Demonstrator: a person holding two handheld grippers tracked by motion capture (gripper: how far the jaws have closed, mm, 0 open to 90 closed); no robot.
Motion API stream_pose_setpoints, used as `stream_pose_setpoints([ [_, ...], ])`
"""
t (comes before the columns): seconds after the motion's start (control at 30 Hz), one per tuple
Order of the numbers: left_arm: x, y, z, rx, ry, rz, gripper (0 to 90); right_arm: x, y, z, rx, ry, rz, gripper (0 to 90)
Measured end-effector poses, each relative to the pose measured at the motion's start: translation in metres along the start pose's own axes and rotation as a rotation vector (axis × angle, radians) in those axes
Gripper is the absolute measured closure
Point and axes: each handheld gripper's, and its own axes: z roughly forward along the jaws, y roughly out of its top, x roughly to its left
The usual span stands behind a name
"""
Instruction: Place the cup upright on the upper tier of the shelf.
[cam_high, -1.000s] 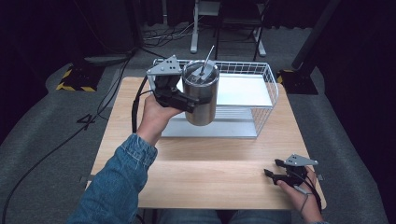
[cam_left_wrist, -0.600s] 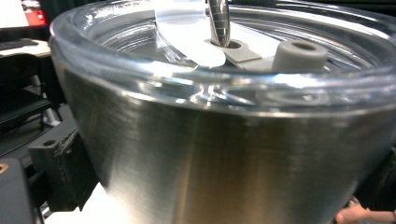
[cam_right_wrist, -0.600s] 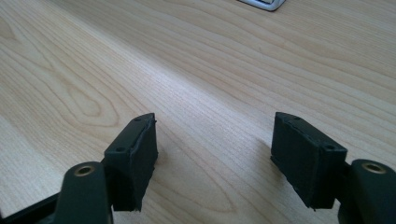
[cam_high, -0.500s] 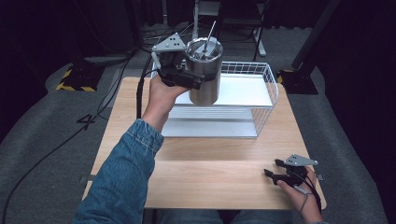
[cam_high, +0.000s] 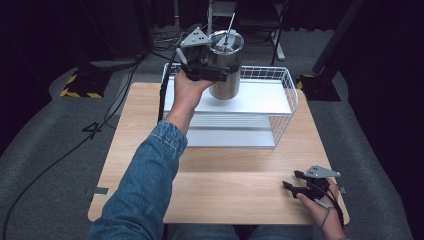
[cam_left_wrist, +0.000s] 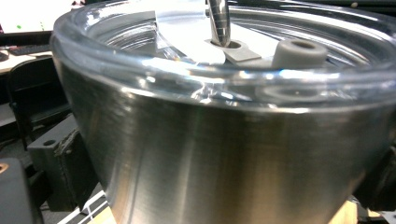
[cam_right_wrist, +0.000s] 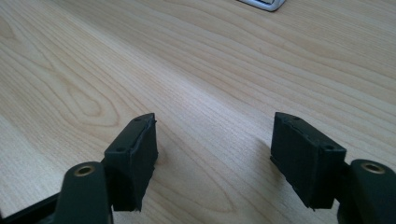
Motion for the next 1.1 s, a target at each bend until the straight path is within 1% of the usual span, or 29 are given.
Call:
stream_pose_setpoints([
  [0.07, 0.001, -0.002, 0.005, 0.009, 0.011, -0.005, 3.6, 0.0, 0.0, 0.0, 0.0, 0.001, 0.0, 32.1],
  [0.1, 0.003, -0.005, 0.01, 0.017, 0.024, -0.006, 3.6, 0.0, 0.0, 0.0, 0.001, 0.002, -0.001, 32.1],
  [0.27, 0.007, -0.01, 0.017, 0.03, 0.041, -0.013, 3.6, 0.0, 0.0, 0.0, 0.001, 0.001, -0.002, 32.1],
  [0.3, 0.008, -0.011, 0.018, 0.03, 0.043, -0.013, 3.6, 0.0, 0.0, 0.0, 0.001, 0.002, -0.002, 32.1],
  [0.37, 0.011, -0.015, 0.02, 0.028, 0.043, -0.03, 3.6, 0.0, 0.0, 0.0, 0.001, 0.002, -0.002, 32.1],
  [0.4, 0.013, -0.016, 0.021, 0.037, 0.042, -0.038, 3.6, 0.0, 0.0, 0.0, 0.0, 0.002, -0.001, 32.1],
  [0.5, 0.014, -0.019, 0.024, 0.06, 0.052, -0.032, 3.6, 0.0, 0.0, 0.0, 0.001, 0.003, -0.001, 32.1],
  [0.53, 0.014, -0.02, 0.025, 0.066, 0.053, -0.036, 3.6, 0.0, 0.0, 0.0, 0.001, 0.003, -0.001, 32.1],
  [0.77, 0.015, -0.026, 0.031, 0.085, 0.052, -0.05, 3.6, 0.0, 0.0, 0.0, 0.001, 0.001, -0.005, 32.1],
  [0.8, 0.015, -0.028, 0.032, 0.088, 0.057, -0.052, 3.6, 0.0, 0.0, 0.0, 0.001, 0.001, -0.005, 32.1],
  [0.93, 0.014, -0.029, 0.033, 0.084, 0.062, -0.043, 3.5, 0.001, 0.0, 0.0, 0.001, 0.0, -0.002, 32.2],
  [1.03, 0.012, -0.029, 0.034, 0.087, 0.065, -0.027, 3.5, 0.001, 0.0, 0.0, 0.001, -0.001, -0.005, 32.2],
  [1.1, 0.012, -0.03, 0.035, 0.083, 0.069, -0.029, 3.5, 0.001, 0.0, 0.0, 0.0, -0.002, -0.004, 32.2],
])
